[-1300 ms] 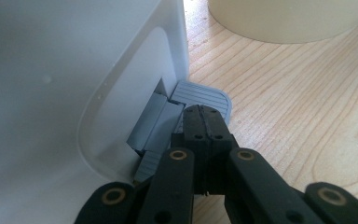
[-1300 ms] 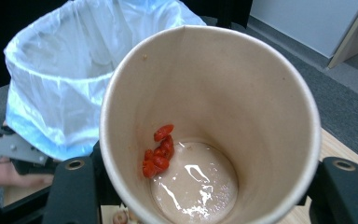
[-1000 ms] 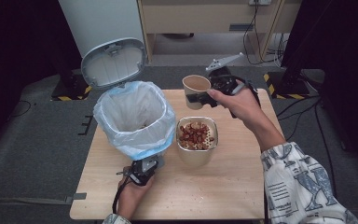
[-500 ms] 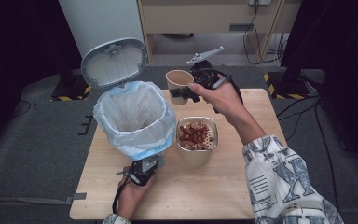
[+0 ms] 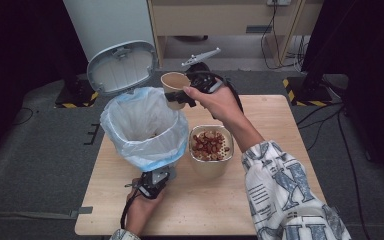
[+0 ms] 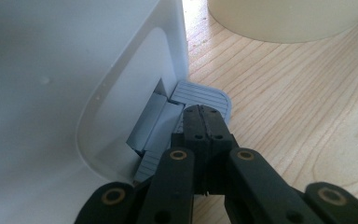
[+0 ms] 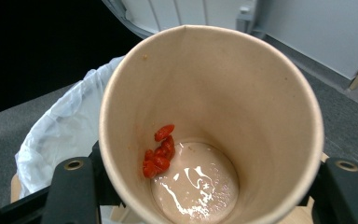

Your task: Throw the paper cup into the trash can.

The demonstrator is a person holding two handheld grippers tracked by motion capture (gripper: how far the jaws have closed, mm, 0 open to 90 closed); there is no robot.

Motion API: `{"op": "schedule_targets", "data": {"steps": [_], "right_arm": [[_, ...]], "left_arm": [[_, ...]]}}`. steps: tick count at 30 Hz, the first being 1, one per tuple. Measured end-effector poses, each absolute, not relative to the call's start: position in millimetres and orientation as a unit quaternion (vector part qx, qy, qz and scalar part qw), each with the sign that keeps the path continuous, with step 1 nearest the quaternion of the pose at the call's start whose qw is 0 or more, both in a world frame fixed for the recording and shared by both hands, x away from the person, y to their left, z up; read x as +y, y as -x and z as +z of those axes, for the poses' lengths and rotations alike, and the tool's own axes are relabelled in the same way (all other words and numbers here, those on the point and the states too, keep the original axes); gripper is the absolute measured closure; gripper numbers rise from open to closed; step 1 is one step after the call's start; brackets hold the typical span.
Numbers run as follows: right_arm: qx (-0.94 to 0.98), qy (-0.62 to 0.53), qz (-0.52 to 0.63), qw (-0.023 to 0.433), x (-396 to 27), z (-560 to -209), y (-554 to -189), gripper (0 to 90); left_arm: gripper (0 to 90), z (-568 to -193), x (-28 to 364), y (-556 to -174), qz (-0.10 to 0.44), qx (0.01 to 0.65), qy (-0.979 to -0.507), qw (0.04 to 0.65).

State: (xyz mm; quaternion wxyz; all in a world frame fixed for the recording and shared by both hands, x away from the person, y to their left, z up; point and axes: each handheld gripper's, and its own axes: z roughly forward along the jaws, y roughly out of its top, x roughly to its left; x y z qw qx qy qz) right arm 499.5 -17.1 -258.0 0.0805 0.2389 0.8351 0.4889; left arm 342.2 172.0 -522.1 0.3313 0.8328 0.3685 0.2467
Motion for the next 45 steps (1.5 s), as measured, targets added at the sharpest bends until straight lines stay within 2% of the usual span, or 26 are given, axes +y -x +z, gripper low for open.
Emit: {"op": "schedule_targets", "data": {"steps": [15, 45], "right_arm": [[0.841, -0.222, 0.488, 0.072, 18, -263, -497, 34.2], [0.856, -0.213, 0.465, 0.067, 42, -286, -493, 32.5]], "left_arm": [[89.4, -522, 172, -342, 0.246, 0.369, -0.833, 0.331], [89.4, -522, 172, -342, 0.245, 0.368, -0.833, 0.331]]}}
